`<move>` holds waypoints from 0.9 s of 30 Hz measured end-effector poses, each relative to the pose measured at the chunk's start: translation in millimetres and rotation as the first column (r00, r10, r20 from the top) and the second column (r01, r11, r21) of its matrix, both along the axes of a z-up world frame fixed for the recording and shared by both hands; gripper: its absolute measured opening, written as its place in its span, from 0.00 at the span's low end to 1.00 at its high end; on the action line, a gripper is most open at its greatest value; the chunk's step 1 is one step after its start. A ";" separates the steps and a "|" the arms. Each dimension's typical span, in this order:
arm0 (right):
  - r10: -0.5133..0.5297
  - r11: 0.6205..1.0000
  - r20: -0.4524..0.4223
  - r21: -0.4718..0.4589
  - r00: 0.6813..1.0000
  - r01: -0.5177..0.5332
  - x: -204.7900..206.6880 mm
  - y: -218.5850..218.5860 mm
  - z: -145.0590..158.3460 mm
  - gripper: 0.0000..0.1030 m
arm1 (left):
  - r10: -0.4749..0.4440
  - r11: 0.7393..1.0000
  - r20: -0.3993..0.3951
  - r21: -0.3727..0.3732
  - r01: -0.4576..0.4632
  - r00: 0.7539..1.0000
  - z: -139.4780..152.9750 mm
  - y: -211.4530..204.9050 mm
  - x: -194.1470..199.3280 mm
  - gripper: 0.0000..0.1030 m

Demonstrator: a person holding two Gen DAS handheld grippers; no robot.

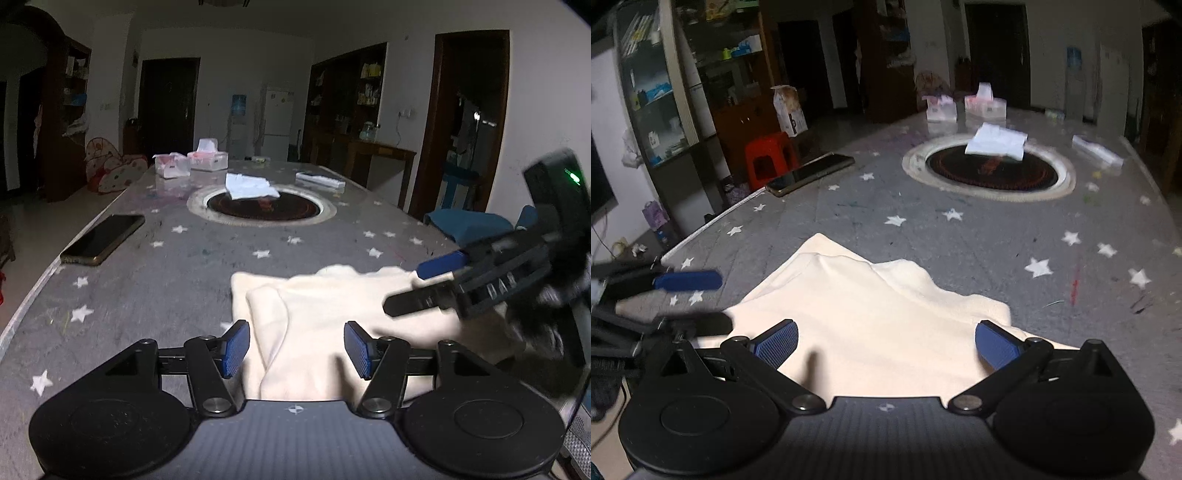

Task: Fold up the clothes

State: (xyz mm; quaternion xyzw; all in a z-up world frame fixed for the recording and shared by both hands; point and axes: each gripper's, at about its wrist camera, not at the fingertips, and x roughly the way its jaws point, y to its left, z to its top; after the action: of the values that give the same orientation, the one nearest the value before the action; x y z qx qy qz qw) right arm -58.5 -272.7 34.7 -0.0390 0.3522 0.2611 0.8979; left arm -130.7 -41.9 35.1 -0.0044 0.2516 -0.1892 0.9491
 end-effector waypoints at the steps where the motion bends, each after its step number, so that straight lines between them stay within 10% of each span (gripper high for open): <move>1: 0.002 1.000 0.011 -0.010 1.000 -0.002 -6.1 0.9 -0.3 1.00 | -0.001 1.000 0.000 -0.001 0.001 1.000 -0.5 -1.4 0.7 0.58; 27: -0.011 0.998 0.087 -0.058 0.996 0.016 -55.7 0.7 -20.5 1.00 | 0.133 0.991 -0.086 0.025 -0.131 0.987 -20.5 9.6 13.6 0.64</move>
State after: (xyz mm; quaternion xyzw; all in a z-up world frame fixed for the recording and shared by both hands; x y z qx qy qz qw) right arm -114.2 -272.1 14.2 -0.0742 0.3208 0.2426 0.9125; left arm -117.1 -32.3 14.6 -0.0202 0.2941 -0.1233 0.9476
